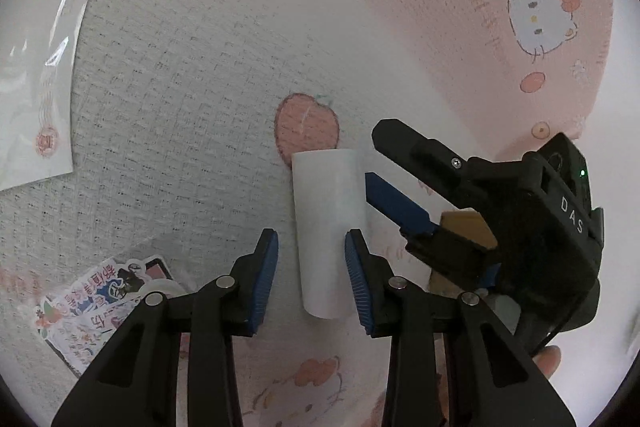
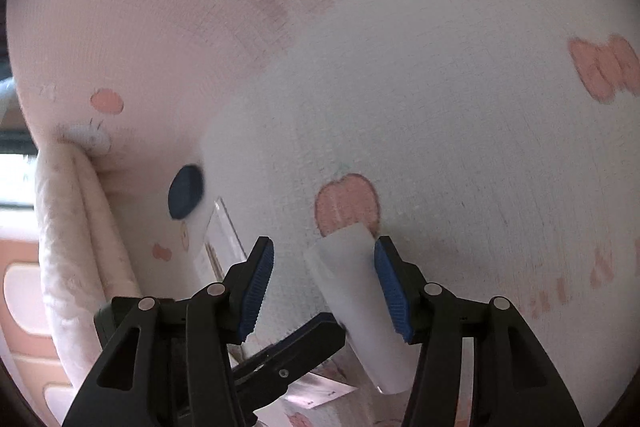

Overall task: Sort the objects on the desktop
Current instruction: 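Lower the open left gripper around the white cardboard tube and close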

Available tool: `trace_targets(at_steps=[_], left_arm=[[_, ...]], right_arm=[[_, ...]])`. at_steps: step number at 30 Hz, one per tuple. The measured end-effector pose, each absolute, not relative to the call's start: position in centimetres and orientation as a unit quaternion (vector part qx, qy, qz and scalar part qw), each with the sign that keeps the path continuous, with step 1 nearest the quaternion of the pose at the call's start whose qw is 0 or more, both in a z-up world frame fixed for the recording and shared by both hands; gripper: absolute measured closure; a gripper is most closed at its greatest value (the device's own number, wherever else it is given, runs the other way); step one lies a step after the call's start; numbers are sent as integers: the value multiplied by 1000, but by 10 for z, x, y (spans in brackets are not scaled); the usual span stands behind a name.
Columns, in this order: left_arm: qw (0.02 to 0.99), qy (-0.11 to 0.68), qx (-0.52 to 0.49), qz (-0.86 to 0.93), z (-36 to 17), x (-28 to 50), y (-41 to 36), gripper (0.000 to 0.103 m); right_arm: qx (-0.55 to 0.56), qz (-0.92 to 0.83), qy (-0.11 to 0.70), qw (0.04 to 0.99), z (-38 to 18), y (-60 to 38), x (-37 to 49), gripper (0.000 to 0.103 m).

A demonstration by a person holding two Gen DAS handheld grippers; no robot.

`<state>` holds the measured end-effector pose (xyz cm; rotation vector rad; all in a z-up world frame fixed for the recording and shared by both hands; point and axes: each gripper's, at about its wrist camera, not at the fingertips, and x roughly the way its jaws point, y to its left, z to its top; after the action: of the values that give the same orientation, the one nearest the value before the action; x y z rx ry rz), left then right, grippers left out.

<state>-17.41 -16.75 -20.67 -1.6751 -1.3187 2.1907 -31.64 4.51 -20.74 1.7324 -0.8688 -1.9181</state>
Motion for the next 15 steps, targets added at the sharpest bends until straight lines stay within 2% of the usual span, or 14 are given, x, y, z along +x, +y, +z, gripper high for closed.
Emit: trace_targets(at_steps=[4,7,10,15], left_arm=[[11,-435,-536,723,-205,-172,-174,64],[15,-480,-515,710,-211,-168,-180,64],[14,-519,-502,692,-220,-165,-182,66],[8,-541,-484,688,-225,-165,-176,66]], right_arm=[[626,-696,-282,210,-208,52,-311,52],[629,-695,-272,217,-218,55,-304,52],[623,-688,-295,227,-227,63,-296,52],[609,-684,-314,250,-228,68,-287,52]])
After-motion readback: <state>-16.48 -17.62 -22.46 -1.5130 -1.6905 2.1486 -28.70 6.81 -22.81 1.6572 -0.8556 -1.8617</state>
